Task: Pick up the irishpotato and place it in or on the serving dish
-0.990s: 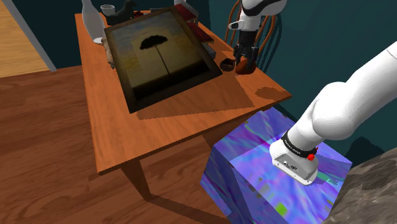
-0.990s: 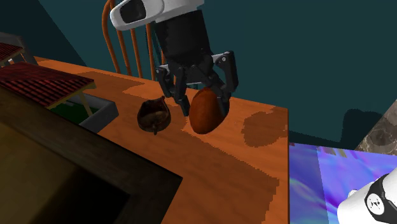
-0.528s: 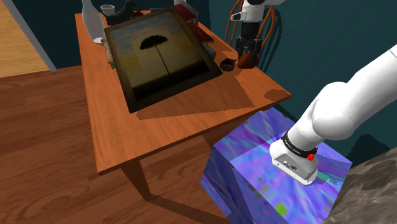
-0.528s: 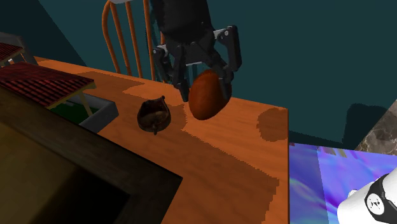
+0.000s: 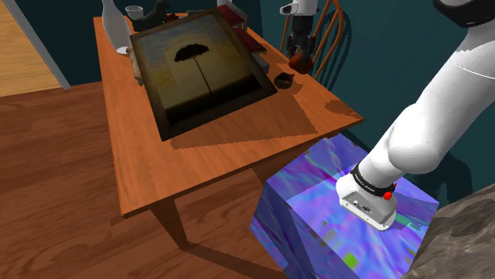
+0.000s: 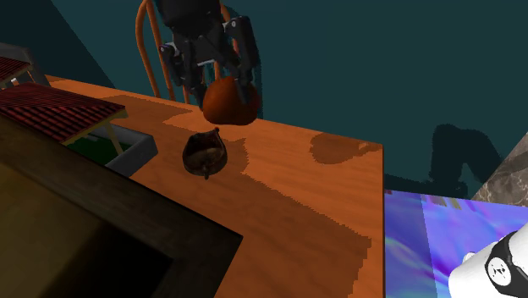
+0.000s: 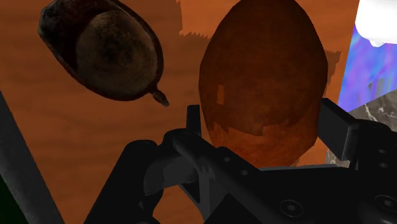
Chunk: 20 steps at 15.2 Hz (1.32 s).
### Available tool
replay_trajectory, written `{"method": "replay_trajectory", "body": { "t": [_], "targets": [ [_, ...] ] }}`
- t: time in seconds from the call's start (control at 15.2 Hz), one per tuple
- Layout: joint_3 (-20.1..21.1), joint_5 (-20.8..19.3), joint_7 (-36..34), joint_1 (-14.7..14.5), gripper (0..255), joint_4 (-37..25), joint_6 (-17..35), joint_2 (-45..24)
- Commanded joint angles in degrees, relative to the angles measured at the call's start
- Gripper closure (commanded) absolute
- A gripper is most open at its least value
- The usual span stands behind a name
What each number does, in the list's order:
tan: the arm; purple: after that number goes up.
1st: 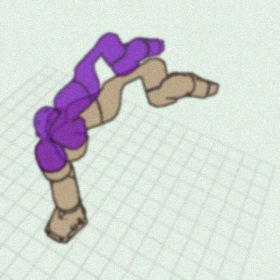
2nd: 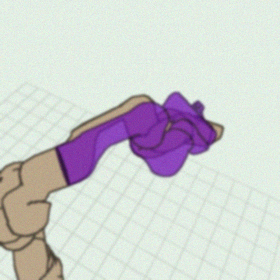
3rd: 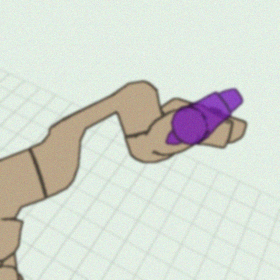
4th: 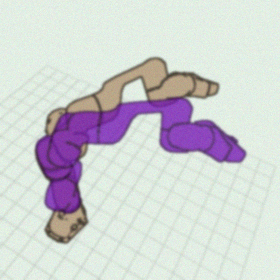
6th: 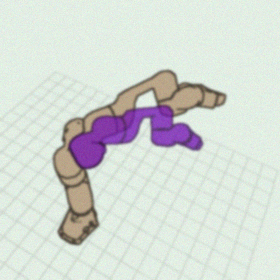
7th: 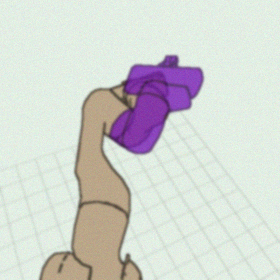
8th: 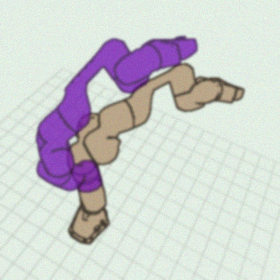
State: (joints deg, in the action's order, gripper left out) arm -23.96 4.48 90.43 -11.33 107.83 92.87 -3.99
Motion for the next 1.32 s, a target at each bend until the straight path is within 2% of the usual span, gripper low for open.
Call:
{"method": "replay_trajectory", "body": {
  "t": [0.0, 0.13, 0.2, 1.25],
  "targets": [
    [-0.51, 1.7, 1.9, 0.94, 255, -6.32, -1.5, -5.44],
    [-0.82, 3.31, 3.58, 2.34, 255, -12.91, -3.55, -10.53],
    [-1.0, 4.66, 4.79, 3.63, 255, -18.63, -5.48, -14.75],
    [-0.3, 5.8, 5.87, 3.67, 255, -10.93, 4.5, -17.3]
  ]
}}
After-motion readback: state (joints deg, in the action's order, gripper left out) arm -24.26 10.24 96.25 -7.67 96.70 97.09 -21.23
